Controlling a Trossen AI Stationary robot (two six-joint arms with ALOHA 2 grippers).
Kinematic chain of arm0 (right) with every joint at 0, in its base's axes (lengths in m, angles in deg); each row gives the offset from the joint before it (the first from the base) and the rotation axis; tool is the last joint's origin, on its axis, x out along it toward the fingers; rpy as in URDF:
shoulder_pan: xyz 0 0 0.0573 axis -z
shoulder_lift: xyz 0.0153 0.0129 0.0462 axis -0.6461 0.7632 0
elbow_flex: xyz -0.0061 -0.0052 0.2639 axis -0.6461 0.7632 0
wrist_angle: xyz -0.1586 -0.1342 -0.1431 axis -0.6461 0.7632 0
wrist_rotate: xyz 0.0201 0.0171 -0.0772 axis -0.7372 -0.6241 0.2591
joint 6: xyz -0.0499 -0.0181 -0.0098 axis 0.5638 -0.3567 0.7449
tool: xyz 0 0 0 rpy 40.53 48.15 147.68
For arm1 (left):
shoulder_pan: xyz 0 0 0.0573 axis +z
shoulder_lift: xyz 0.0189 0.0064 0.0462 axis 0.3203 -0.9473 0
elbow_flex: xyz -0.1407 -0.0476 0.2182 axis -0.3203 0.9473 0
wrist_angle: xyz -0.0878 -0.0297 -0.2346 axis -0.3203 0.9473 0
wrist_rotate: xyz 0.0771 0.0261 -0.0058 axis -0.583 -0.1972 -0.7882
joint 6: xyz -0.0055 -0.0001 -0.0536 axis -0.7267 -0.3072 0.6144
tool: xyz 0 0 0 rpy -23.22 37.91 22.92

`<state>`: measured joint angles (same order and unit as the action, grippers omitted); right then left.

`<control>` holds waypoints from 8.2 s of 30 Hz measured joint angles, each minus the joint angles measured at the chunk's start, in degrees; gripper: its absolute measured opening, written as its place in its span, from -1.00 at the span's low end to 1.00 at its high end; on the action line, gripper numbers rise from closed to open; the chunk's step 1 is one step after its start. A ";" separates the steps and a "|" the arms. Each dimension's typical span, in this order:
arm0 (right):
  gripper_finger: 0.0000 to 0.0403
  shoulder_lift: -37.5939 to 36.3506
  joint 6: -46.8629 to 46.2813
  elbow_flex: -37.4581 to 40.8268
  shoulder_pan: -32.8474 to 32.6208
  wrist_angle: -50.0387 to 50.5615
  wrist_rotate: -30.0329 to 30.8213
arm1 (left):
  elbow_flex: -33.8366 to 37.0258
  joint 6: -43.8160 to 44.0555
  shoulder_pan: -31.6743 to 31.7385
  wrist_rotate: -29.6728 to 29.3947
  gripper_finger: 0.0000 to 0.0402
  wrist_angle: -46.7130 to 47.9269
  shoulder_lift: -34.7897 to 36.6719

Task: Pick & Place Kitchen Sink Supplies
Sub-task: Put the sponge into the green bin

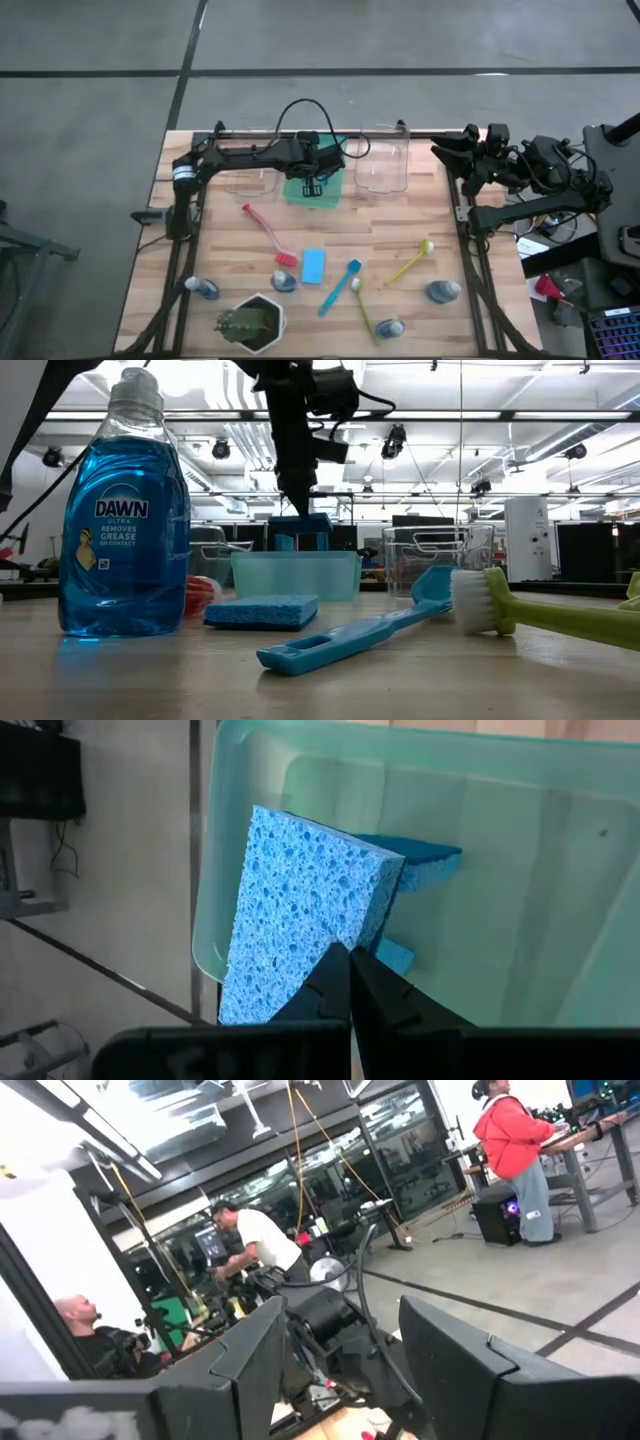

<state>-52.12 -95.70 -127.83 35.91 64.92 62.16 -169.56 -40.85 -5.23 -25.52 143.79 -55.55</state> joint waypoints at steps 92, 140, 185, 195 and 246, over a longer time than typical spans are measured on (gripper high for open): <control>-0.04 1.03 1.11 0.00 -0.02 -2.51 -0.39 | 3.04 -0.84 -0.20 3.19 -1.00 -4.35 0.07; -0.04 1.01 1.97 0.00 -0.01 -2.38 -0.66 | 0.24 5.47 -2.13 5.24 -0.68 -2.78 3.83; -0.04 1.01 0.87 0.00 -0.02 -2.38 -6.06 | 18.76 18.22 -13.68 49.33 -0.05 -15.23 9.67; -0.04 1.05 -0.24 0.00 -0.02 -2.12 -6.19 | 25.52 18.78 -14.41 48.92 -0.12 -23.62 8.53; -0.04 1.88 -1.80 0.00 -0.01 -2.52 -6.08 | 33.07 20.24 -15.76 45.90 -0.87 -32.46 3.80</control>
<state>-50.24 -97.50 -127.83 35.90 62.39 56.09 -136.49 -20.61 -20.99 20.37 111.33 -51.75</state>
